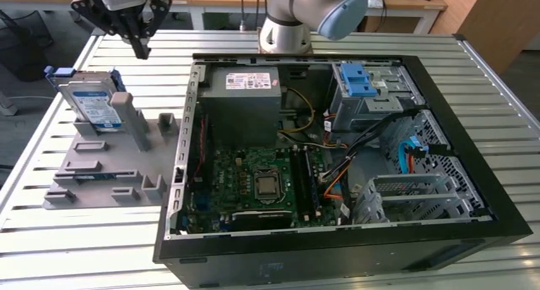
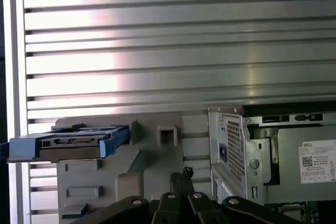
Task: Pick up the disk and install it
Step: 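Reach for the disk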
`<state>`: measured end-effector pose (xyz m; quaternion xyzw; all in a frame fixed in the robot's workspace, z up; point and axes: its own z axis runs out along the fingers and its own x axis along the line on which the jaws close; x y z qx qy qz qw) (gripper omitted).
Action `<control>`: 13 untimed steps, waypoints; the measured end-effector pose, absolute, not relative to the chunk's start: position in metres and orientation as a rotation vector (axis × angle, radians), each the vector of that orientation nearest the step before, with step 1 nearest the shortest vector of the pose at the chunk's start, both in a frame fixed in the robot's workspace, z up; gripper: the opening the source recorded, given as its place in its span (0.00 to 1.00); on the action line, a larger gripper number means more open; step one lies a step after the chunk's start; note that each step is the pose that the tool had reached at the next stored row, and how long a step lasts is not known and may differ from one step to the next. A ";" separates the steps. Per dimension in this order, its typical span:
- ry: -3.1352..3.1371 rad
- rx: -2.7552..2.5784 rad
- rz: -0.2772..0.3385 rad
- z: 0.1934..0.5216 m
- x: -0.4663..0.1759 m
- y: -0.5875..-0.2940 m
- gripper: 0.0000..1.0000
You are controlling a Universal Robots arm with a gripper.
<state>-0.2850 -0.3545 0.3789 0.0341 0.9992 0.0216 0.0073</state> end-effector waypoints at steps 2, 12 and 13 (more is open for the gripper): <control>3.125 0.103 0.068 0.379 -0.291 -0.354 0.11; 3.125 0.104 0.067 0.377 -0.335 -0.343 0.11; 3.125 0.104 0.068 0.376 -0.339 -0.342 0.11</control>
